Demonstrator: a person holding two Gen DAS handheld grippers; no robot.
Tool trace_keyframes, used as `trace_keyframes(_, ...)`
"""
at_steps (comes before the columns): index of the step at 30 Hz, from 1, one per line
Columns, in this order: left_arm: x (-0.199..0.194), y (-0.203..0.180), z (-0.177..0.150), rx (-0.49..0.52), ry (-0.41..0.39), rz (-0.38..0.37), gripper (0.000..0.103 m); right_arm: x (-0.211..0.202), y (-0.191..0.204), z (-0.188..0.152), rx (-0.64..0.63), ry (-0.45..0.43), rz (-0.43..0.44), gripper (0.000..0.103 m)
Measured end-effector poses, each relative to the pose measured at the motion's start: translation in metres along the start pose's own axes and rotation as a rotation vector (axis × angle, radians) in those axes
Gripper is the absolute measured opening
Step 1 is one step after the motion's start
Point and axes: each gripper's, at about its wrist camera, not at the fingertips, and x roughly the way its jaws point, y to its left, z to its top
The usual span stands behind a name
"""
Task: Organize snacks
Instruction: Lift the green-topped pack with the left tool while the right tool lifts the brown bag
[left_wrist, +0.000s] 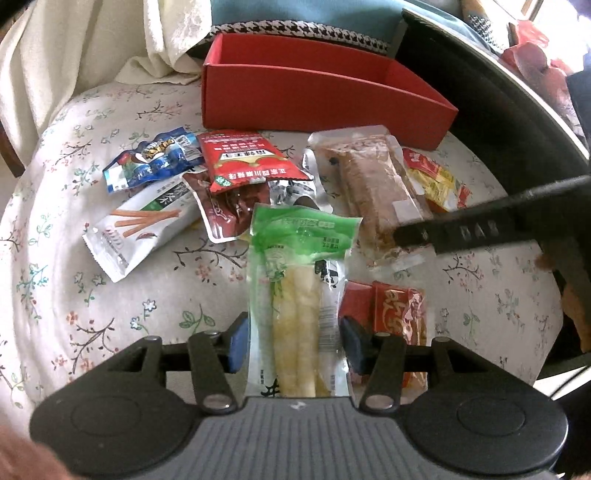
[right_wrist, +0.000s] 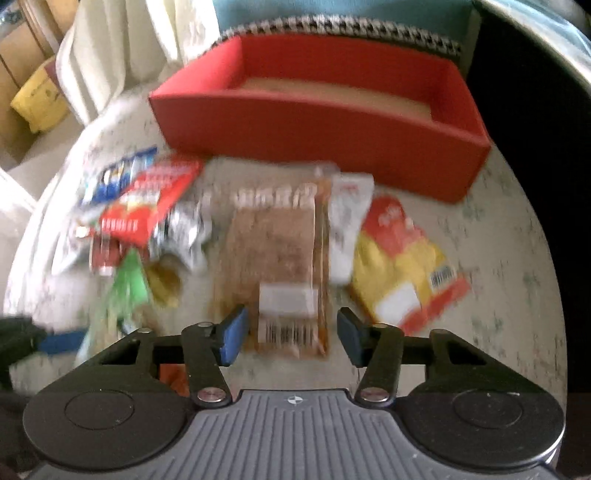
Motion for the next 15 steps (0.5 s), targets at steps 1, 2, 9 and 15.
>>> trace_keyframes(1,0.000,0.000,0.000,-0.002,-0.002,-0.001,0.044,-0.002,0.001,-0.001,-0.006,-0.017,-0.008,0.067)
trace_keyframes(2,0.000,0.001,0.000,-0.005,-0.004,-0.002,0.044,-0.003,0.003,0.001,-0.012,-0.035,-0.020,0.078)
trace_keyframes(9,0.003,-0.003,0.001,0.008,-0.005,0.004,0.050,0.023,0.016,0.030,-0.035,-0.068,-0.085,0.093)
trace_keyframes(15,0.006,-0.011,0.002,0.050,-0.009,0.021,0.055,0.018,0.019,0.022,-0.078,-0.109,-0.120,0.078)
